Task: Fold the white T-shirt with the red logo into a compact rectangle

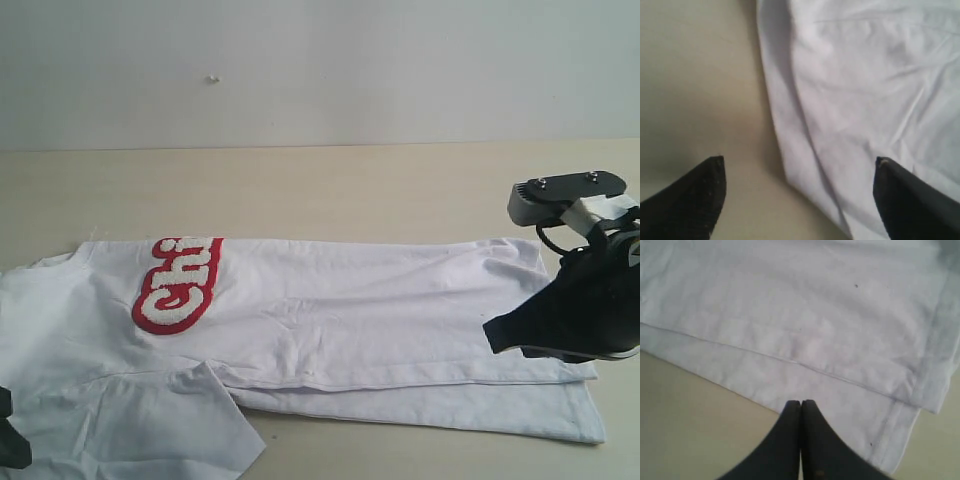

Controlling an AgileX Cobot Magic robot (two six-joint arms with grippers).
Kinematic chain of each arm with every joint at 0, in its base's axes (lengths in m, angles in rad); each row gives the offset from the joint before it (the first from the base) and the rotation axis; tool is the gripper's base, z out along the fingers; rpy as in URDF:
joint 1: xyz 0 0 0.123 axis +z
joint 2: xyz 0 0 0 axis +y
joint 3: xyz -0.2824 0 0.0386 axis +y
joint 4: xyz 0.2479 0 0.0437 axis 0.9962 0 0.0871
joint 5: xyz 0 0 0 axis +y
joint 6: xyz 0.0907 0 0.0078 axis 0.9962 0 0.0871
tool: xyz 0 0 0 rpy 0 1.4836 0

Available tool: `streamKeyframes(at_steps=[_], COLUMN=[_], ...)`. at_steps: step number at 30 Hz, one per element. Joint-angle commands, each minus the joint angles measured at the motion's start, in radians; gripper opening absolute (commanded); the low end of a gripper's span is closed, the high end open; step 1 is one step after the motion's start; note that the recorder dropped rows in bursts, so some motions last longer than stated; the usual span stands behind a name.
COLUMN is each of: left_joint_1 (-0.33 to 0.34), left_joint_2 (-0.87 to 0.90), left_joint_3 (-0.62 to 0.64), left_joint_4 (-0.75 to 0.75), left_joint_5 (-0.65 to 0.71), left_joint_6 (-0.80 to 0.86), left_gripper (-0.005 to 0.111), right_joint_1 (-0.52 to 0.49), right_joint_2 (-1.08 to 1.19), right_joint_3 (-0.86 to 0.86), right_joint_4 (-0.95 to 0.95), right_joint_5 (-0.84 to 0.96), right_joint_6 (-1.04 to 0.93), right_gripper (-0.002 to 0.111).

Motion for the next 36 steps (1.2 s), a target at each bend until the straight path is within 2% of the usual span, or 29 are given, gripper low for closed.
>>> streamKeyframes(at_steps=[1,8,19,21,24,27,28,29,31,36], left_joint_1=[0.001,0.001,0.001,0.001,0.001,0.001,0.001,0.001,0.001,0.001], left_joint_2=[0.045,0.131,0.234,0.243,0.248,0.248,0.248,0.248,0.248,0.248], left_joint_3=[0.001,0.001,0.001,0.001,0.001,0.001,0.001,0.001,-0.01,-0.119], left_joint_4=[-0.055,-0.348,-0.437,-0.448,-0.455,-0.462,-0.468,-0.474,-0.484,-0.476], left_joint_5=[-0.059,-0.059,0.072,0.1,0.126,0.147,0.154,0.16,0.208,0.607], left_joint_6=[0.059,0.373,0.476,0.502,0.523,0.532,0.532,0.533,0.548,0.569], left_gripper=[0.078,0.078,0.077,0.071,0.052,0.028,0.008,0.001,0.0,0.0], right_joint_1=[-0.005,-0.005,-0.005,-0.005,-0.005,-0.005,-0.005,-0.005,-0.005,-0.005], right_joint_2=[-0.007,-0.007,-0.007,-0.007,-0.007,-0.007,-0.007,-0.007,-0.007,-0.007], right_joint_3=[0.003,0.003,0.003,0.003,0.003,0.003,0.003,0.003,0.003,0.003], right_joint_4=[0.023,0.023,0.022,0.022,0.022,0.022,0.022,0.022,0.022,0.022], right_joint_5=[-0.007,-0.007,-0.023,-0.026,-0.026,-0.026,-0.026,-0.026,-0.025,-0.025], right_joint_6=[-0.027,-0.027,-0.027,-0.027,-0.027,-0.027,-0.027,-0.027,-0.029,-0.028], right_gripper=[0.0,0.0,0.0,0.0,0.0,0.0,0.0,0.0,0.0,0.0])
